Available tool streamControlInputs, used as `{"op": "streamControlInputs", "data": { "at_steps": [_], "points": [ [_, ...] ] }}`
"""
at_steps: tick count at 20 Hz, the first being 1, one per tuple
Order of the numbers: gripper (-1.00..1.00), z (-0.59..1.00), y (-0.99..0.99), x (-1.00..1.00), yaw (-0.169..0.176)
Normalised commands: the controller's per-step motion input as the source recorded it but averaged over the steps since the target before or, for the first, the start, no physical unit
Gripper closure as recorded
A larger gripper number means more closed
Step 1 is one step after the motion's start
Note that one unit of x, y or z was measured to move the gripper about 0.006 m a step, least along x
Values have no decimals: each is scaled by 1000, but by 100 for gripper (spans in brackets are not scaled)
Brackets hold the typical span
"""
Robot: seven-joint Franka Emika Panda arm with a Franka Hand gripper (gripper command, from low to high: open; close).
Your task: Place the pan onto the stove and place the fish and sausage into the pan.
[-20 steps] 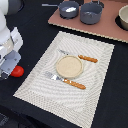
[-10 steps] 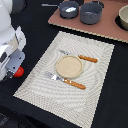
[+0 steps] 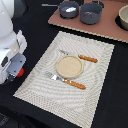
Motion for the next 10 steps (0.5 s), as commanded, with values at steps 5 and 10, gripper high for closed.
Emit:
{"op": "streamControlInputs", "data": {
  "at_steps": [5,10],
  "points": [
    [100,-19,-52,43,6],
    [100,157,-14,103,0]
  ]
}}
